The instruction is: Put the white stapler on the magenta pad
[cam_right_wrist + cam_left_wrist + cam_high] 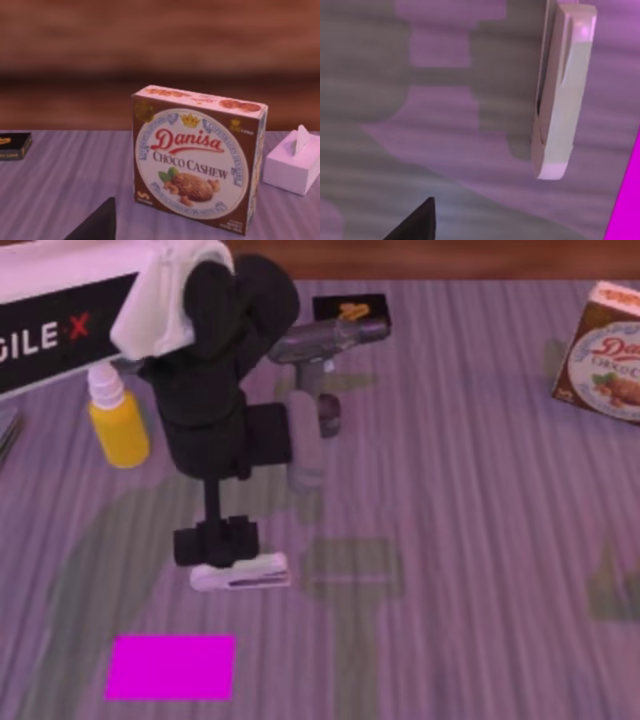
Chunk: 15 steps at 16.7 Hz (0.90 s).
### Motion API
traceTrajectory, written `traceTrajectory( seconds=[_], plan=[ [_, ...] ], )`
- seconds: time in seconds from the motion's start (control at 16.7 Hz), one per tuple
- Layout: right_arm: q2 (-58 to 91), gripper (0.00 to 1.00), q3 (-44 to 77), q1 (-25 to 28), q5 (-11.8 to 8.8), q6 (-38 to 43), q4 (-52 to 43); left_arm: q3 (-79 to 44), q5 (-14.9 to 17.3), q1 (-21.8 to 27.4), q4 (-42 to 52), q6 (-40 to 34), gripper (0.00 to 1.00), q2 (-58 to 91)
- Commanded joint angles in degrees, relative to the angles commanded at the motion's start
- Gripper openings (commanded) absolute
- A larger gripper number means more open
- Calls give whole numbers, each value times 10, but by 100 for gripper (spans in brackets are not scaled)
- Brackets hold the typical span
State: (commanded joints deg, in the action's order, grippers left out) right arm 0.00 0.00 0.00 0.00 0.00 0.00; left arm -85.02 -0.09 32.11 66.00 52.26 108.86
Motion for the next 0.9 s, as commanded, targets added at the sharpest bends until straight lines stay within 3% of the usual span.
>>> traceTrajectory(
  seconds=[0.54, 0.84, 0.9],
  plan=[
    [0, 100, 0, 0, 0, 0, 0, 121, 0, 0, -191, 3, 100, 68],
    [0, 100, 0, 0, 0, 0, 0, 128, 0, 0, -200, 3, 100, 72],
    [0, 100, 0, 0, 0, 0, 0, 128, 0, 0, -200, 3, 92, 72]
  ],
)
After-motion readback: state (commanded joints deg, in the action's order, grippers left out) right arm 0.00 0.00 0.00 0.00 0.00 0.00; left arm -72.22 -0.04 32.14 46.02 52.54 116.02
